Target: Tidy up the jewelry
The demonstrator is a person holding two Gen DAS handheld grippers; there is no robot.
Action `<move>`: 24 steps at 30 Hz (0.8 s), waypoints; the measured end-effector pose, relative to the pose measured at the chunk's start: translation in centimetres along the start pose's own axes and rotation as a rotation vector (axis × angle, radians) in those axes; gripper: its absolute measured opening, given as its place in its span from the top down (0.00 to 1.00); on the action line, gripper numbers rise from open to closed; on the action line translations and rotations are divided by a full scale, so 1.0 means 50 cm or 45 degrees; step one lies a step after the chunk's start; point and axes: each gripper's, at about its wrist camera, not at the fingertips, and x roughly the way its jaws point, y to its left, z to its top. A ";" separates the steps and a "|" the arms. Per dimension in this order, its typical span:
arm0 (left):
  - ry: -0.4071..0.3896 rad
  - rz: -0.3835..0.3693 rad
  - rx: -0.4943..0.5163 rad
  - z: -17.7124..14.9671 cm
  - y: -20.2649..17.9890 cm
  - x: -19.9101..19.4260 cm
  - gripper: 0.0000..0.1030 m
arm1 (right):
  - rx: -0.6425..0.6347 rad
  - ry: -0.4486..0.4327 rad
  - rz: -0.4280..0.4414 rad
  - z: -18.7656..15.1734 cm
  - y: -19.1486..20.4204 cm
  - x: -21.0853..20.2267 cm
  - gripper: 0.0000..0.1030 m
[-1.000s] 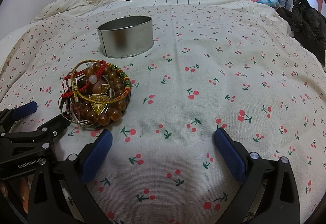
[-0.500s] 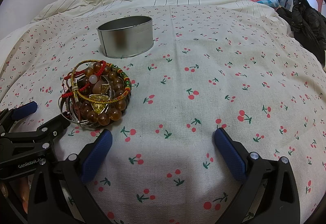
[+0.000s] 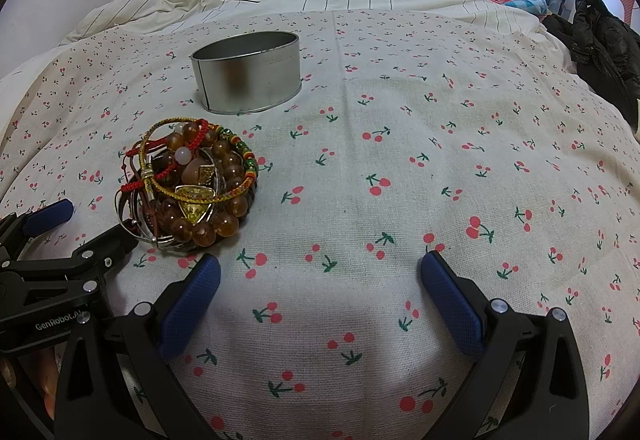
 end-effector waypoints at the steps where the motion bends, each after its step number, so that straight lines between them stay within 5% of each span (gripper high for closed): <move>1: 0.000 0.000 0.000 0.000 0.000 0.000 0.07 | 0.000 0.000 0.000 0.000 0.000 0.000 0.07; 24: 0.034 -0.022 -0.011 0.006 0.006 0.003 0.07 | 0.000 0.040 0.016 0.005 0.002 0.005 0.06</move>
